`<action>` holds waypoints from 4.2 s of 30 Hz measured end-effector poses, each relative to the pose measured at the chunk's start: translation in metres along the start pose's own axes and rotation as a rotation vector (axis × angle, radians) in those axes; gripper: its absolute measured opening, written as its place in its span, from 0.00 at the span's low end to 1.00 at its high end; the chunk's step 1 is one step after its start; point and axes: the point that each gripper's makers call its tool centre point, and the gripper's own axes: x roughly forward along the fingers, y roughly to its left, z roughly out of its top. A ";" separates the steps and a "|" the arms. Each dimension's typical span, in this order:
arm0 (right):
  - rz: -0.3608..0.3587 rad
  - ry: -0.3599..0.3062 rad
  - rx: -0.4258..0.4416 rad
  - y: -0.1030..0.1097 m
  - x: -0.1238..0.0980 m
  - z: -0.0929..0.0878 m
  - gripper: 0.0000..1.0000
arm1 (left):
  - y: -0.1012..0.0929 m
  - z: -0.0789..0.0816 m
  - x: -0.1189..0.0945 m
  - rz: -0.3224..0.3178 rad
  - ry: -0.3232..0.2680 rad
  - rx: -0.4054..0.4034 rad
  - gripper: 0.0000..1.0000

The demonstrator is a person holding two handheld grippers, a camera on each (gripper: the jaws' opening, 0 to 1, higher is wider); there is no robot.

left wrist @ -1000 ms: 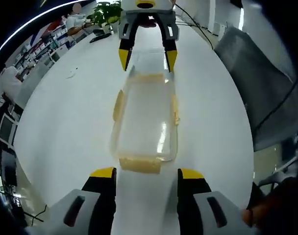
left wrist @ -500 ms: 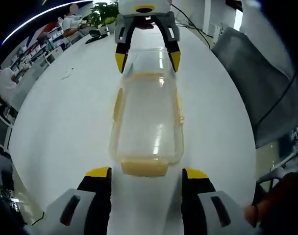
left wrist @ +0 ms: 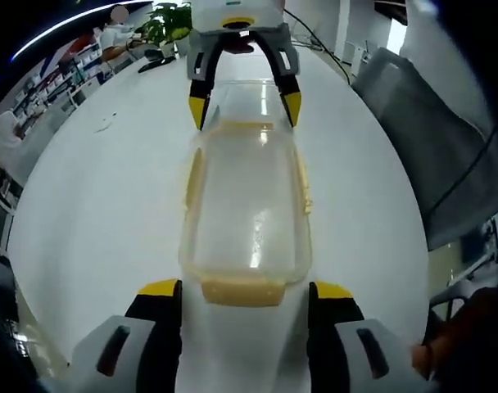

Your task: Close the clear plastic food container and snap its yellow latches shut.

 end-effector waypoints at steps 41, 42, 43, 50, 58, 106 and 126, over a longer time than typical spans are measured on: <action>-0.029 0.054 -0.057 0.006 -0.001 -0.001 0.38 | -0.010 0.001 -0.001 -0.017 -0.005 0.002 0.34; -0.028 0.052 -0.056 0.006 -0.002 -0.001 0.38 | -0.010 0.001 -0.001 -0.016 -0.006 0.002 0.34; -0.028 0.052 -0.056 0.006 -0.002 -0.001 0.38 | -0.010 0.002 -0.001 -0.015 -0.006 0.001 0.34; -0.025 0.049 -0.044 0.009 -0.005 -0.003 0.37 | -0.009 0.002 0.000 -0.015 -0.006 -0.002 0.34; -0.020 0.048 -0.030 0.010 -0.005 -0.003 0.37 | -0.005 0.000 0.000 -0.009 0.003 -0.008 0.33; -0.021 -0.001 -0.065 0.024 -0.098 -0.006 0.36 | -0.014 0.073 -0.070 0.057 0.063 0.006 0.32; -0.039 0.006 -0.001 0.030 -0.134 -0.091 0.36 | -0.013 0.158 -0.029 0.038 0.032 0.063 0.32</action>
